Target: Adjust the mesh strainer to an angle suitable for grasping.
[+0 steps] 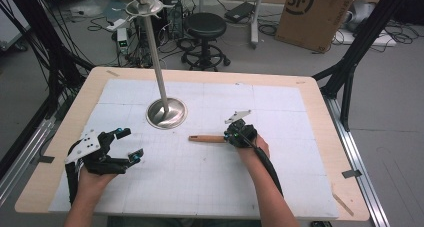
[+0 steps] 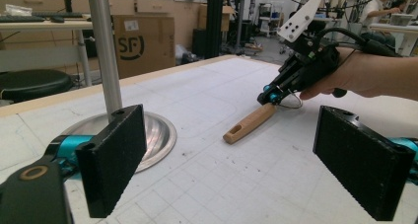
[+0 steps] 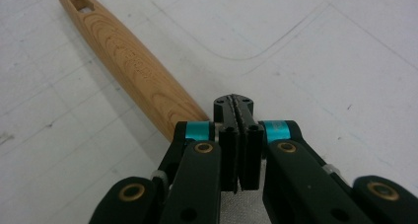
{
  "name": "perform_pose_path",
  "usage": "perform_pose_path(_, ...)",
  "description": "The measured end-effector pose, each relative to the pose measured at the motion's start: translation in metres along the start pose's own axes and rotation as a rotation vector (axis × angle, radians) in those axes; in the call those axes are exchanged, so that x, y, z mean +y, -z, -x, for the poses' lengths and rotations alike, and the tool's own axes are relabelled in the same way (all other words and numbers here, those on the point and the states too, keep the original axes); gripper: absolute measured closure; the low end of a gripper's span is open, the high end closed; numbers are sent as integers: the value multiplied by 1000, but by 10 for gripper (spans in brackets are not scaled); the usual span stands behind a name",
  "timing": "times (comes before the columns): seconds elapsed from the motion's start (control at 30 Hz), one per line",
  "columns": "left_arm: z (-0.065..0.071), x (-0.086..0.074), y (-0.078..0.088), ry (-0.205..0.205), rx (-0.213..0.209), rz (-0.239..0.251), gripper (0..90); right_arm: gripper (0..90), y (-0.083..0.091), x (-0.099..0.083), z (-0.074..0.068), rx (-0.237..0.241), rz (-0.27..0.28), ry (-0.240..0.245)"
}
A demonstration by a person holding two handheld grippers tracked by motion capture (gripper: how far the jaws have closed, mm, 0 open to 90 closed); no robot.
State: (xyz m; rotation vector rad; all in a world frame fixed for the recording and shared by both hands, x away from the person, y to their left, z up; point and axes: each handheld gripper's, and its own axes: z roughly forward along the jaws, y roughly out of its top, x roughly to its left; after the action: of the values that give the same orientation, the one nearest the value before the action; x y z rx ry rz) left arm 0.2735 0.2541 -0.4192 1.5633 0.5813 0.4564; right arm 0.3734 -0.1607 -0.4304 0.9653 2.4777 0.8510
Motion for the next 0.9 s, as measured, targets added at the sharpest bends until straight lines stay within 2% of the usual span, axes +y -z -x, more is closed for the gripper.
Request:
perform_pose_path(0.2, 0, 0, 0, 1, 0, 2, 135, 891, 6, -4, -4, 5, -23, -7)
perform_pose_path(0.37, 0, 0, 0, 1, -1, 1, 134, 891, 14, -12, -8, 30, -29, -22)
perform_pose_path(0.6, 1, 0, -1, 1, -4, -1, 135, 891, 33, -34, -19, 77, -8, -30)
perform_pose_path(0.9, 3, -1, -4, -4, -13, -13, 135, 891, 48, -53, -34, 119, 29, -32)
